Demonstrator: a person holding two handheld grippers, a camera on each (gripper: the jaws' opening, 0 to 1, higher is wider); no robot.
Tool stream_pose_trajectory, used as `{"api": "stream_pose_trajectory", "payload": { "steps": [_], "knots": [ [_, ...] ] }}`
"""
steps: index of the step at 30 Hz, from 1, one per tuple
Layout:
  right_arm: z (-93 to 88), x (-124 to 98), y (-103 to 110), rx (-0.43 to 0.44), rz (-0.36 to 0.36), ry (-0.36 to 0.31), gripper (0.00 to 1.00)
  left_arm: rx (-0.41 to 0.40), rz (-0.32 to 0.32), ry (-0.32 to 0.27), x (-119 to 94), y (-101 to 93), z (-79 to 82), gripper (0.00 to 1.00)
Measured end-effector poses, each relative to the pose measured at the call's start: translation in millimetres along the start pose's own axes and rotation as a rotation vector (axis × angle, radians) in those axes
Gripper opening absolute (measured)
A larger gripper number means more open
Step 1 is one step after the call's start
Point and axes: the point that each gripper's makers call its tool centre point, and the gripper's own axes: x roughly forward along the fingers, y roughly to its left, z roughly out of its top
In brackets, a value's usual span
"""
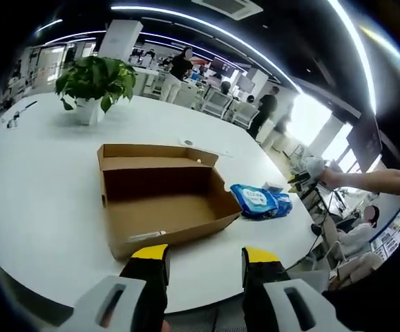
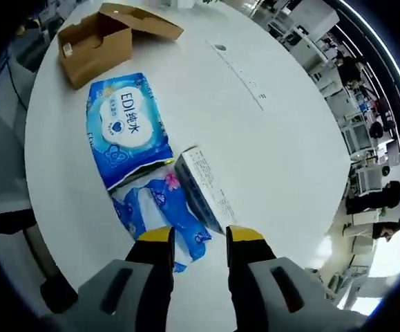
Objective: Operate the shoe box by opening the lid, removing the specified soft item, and placing it in the target area until the item is outside and the box remains undamaged.
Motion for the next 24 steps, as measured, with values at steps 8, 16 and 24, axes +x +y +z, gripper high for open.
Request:
{"api": "stream_pose_trajectory", "payload": {
  "steps": [8,16,24],
  "knots": [
    [41.7,-16,1,0.253,-0.006,-0.160,0.29,-0.001,-0.019,-0.006,-6,5.4,1.1,0.42],
    [94.9,-20,24,0.370,0.043,-0.292,0.31,-0.021,-0.024,-0.018,-13,15.5,0.6,0.42],
    [152.7,-25,57,0.355,0.082,-0.383,0.34,-0.031,-0.024,-0.027,-19,23.3,0.5,0.42]
  ]
}}
